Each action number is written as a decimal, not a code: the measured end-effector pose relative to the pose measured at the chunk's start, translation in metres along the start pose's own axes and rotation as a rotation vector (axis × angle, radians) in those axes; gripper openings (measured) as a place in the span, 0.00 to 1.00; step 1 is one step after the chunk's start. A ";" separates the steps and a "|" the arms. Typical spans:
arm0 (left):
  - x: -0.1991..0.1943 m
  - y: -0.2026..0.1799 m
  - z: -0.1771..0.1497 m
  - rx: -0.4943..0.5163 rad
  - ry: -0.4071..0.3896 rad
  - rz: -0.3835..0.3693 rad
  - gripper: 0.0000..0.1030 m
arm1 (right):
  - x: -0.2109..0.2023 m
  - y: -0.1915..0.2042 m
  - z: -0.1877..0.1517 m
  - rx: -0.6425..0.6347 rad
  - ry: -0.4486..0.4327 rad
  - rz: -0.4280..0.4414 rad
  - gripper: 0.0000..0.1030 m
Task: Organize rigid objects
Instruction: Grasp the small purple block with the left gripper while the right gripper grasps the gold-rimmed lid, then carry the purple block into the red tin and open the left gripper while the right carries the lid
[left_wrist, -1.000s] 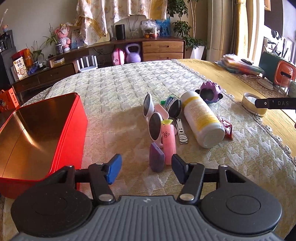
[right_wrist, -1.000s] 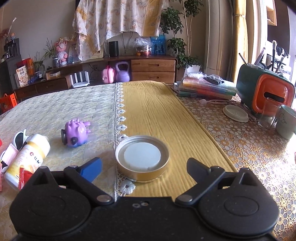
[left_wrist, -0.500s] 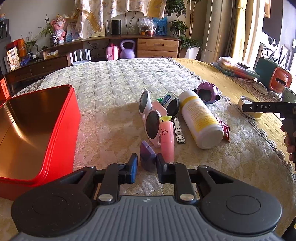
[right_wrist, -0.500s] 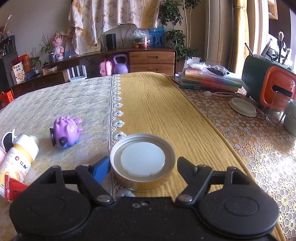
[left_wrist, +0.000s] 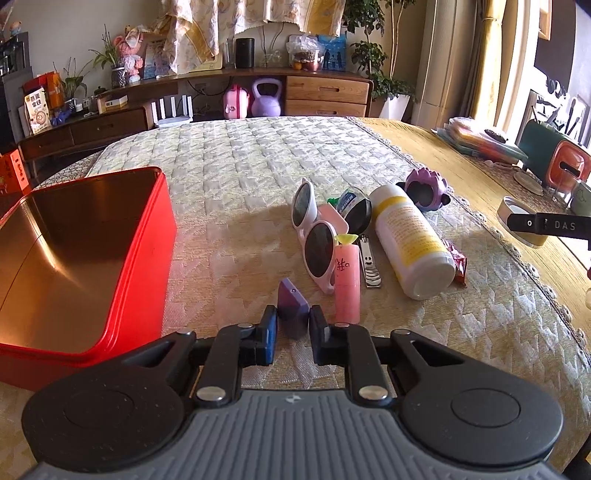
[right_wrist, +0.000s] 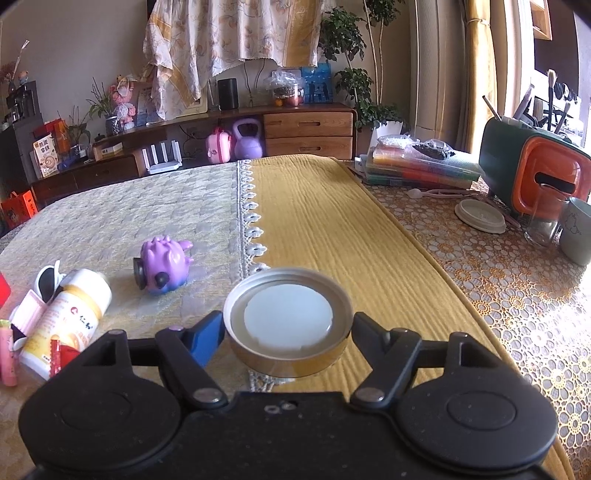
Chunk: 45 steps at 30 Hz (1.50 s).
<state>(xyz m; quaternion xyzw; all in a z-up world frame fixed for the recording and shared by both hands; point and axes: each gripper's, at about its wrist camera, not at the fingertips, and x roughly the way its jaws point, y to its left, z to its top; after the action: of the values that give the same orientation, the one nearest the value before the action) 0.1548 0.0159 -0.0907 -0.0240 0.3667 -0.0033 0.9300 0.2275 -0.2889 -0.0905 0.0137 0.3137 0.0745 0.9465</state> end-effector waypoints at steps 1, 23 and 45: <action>-0.003 0.000 0.000 -0.004 -0.001 -0.001 0.17 | -0.006 0.001 0.000 0.004 -0.005 0.011 0.73; -0.075 0.025 0.005 -0.069 -0.057 -0.039 0.17 | -0.098 0.093 0.010 -0.116 -0.037 0.253 0.73; -0.090 0.158 0.032 -0.245 -0.082 0.086 0.17 | -0.089 0.254 0.022 -0.347 0.019 0.446 0.73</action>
<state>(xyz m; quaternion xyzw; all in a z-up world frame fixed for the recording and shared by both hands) 0.1093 0.1772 -0.0133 -0.1220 0.3265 0.0823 0.9336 0.1361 -0.0508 -0.0017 -0.0807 0.2941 0.3336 0.8920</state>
